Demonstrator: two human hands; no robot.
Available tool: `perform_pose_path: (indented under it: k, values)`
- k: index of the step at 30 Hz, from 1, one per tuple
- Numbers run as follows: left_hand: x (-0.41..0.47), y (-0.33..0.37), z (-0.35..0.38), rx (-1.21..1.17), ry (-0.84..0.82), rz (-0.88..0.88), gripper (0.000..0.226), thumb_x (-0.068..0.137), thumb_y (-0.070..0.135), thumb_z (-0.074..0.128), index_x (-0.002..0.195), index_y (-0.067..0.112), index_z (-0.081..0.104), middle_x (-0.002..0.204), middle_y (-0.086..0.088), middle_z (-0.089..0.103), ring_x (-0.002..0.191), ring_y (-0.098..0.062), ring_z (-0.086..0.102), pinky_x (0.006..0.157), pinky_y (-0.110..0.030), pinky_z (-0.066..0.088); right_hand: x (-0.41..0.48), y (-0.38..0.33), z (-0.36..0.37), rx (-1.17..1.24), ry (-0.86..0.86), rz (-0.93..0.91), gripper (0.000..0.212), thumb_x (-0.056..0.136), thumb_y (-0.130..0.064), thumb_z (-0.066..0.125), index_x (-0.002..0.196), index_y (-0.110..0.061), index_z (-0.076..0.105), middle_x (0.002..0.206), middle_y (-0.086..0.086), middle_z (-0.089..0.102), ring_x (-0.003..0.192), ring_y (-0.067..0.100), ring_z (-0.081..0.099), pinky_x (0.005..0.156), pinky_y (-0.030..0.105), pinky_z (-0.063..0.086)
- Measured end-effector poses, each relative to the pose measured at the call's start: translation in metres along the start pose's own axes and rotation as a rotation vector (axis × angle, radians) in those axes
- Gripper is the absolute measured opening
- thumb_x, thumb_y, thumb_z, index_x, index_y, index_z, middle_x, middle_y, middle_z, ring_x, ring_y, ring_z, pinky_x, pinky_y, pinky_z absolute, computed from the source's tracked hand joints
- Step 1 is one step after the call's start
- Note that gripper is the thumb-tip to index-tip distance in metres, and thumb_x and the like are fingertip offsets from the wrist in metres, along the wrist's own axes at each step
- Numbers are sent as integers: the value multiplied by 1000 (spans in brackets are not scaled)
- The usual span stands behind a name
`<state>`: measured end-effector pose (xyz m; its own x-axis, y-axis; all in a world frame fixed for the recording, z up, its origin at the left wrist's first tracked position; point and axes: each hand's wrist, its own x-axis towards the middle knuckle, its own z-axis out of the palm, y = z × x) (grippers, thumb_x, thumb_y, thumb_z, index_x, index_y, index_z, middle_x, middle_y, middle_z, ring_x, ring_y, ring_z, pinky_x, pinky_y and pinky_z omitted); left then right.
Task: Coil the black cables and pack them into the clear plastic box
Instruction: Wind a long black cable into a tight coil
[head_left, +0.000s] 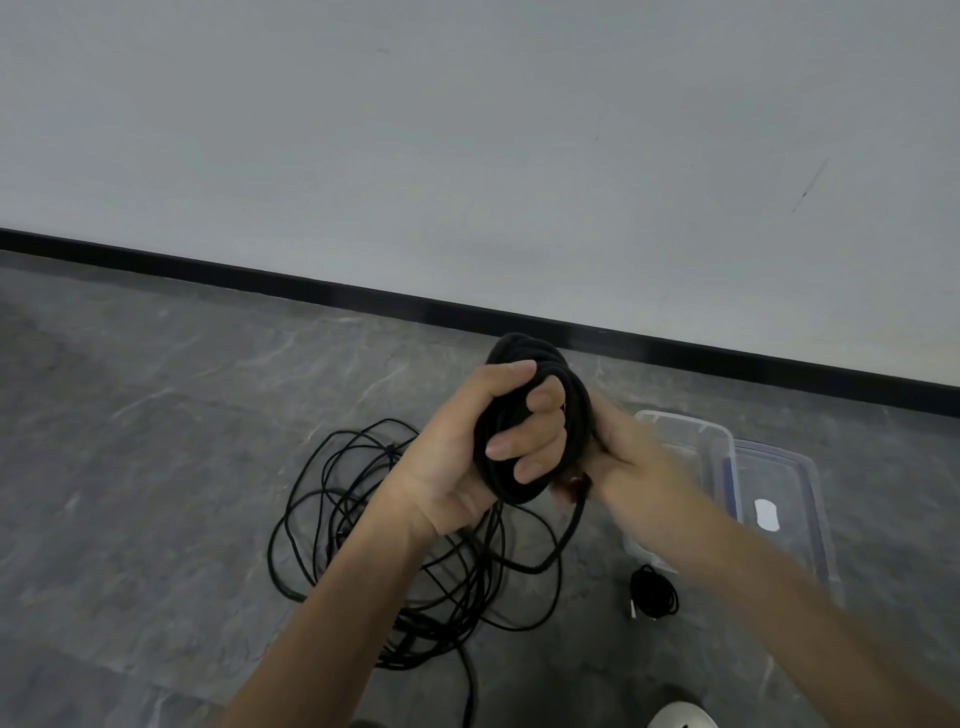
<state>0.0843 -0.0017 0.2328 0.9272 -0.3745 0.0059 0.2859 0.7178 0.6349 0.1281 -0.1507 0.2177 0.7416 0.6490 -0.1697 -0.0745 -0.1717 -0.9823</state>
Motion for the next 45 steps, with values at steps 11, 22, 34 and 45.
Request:
perform_pose_path:
  k: [11, 22, 34, 45]
  values:
    - [2, -3, 6, 28, 119, 76, 26, 86, 33, 45, 69, 20, 59, 45, 11, 40, 48, -7, 43, 58, -18, 40, 1, 4, 7, -23, 33, 64, 40, 96, 9, 42, 118, -22, 55, 78, -3, 66, 63, 10, 63, 56, 24, 51]
    - [6, -1, 10, 89, 276, 202, 14, 83, 32, 59, 73, 21, 58, 57, 8, 43, 63, -9, 53, 69, -22, 48, -7, -7, 18, 50, -16, 146, 26, 99, 3, 41, 103, -14, 60, 78, 4, 67, 68, 13, 66, 75, 35, 56]
    - [5, 2, 1, 370, 466, 379, 19, 92, 34, 44, 85, 17, 50, 67, 6, 50, 78, -11, 60, 91, -30, 42, -6, -9, 19, 93, -45, 312, 26, 97, -6, 49, 120, -17, 55, 58, -4, 55, 56, 8, 53, 60, 24, 47]
    - [7, 2, 2, 386, 505, 427, 18, 92, 31, 45, 82, 17, 51, 66, 6, 51, 79, -11, 60, 92, -31, 40, -13, -19, 19, 404, -153, 359, 12, 94, 0, 51, 91, -11, 53, 108, 16, 71, 107, 24, 66, 101, 43, 47]
